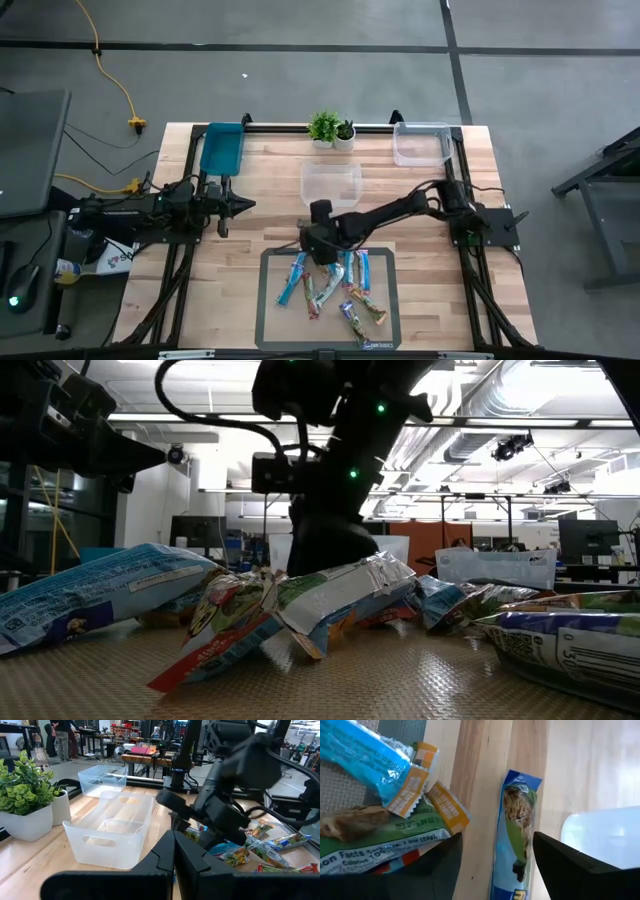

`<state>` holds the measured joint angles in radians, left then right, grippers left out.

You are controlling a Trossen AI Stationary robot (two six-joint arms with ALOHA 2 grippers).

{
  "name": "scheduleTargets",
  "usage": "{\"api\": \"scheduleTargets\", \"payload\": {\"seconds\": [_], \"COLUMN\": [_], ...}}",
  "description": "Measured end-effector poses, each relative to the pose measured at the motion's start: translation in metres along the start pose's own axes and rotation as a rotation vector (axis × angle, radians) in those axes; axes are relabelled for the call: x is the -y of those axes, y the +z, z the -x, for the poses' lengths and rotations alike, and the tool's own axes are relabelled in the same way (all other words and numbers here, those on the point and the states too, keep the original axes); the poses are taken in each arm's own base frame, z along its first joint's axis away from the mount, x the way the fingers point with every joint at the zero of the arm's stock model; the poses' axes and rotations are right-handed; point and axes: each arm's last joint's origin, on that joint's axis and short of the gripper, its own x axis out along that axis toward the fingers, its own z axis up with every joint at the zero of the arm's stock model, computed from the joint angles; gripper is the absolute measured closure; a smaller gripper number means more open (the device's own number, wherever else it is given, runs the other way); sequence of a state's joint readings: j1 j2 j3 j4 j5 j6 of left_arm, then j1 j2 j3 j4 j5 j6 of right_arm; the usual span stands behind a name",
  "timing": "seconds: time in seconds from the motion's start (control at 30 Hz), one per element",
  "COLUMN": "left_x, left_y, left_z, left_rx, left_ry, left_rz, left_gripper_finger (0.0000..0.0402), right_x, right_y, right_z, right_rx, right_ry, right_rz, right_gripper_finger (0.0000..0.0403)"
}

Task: Pick and place Granola Bars by type
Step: Put the blue granola bar in the left transparent bin

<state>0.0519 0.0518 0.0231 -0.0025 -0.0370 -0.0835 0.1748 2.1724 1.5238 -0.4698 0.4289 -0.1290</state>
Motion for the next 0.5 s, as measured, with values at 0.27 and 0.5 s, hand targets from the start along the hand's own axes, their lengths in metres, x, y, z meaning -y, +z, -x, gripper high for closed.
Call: {"api": "scheduleTargets", "payload": {"seconds": [0.27,0.5], "left_x": [0.0,0.0], "left_y": [0.0,0.0], "left_z": [0.0,0.0], "left_rx": [0.0,-0.001], "left_ry": [0.0,0.0], "left_rz": [0.0,0.0], "left_gripper_finger": [0.04,0.04], "right_x": [-0.002,0.007], "right_y": [-0.001,-0.005], "right_z": [-0.001,-0.01], "right_rx": [-0.011,-0.042], "right_ry": [-0.041,-0.044], "right_rz": [-0.072,-0.11], "right_gripper_finger": [0.0176,0.0176]}}
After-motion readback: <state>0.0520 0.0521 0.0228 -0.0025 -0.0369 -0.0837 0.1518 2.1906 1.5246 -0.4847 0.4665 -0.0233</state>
